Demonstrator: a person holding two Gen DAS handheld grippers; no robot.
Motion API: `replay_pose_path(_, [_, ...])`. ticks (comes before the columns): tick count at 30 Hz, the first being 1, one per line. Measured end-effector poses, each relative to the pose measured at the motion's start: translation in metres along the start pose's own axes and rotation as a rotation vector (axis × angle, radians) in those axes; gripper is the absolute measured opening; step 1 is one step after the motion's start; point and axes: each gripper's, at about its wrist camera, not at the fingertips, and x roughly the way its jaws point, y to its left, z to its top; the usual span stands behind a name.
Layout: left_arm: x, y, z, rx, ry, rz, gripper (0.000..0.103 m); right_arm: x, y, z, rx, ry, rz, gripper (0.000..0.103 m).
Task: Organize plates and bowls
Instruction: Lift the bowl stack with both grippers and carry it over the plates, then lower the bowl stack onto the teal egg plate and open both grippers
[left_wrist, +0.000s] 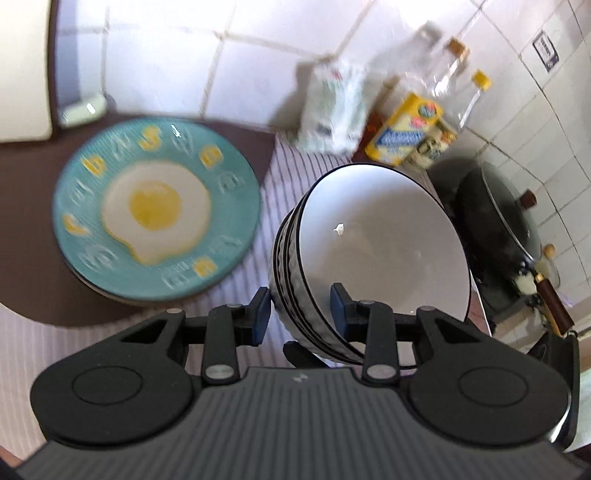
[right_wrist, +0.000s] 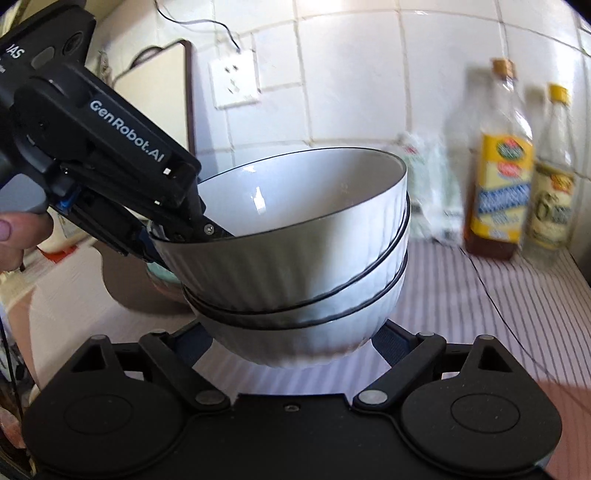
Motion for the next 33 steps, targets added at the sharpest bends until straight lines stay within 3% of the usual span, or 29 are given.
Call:
replay_pose_path(8, [-0.032,0.034,0.025,-0.052,-0.087,0.082,0.033,0.034,0.020,0.040,-0.054,-0.053,0.097,0.095])
replay_pose_path(14, [-0.032,0.065,0.032,-0.081,-0.132,0.118,0.033,0.067,0.031,0.057,-0.084,-0.055,0.160,0.095])
replay_pose_path(23, [-0.009,0.101,0.041,-0.109,-0.145,0.163,0.033,0.117,0.040,0.061,-0.091,0.027,0.183,0.095])
replay_pose_path(33, [0.012,0.112,0.049,-0.130,-0.113,0.175,0.034,0.146,0.038,0.063,-0.095,0.104,0.182,0.095])
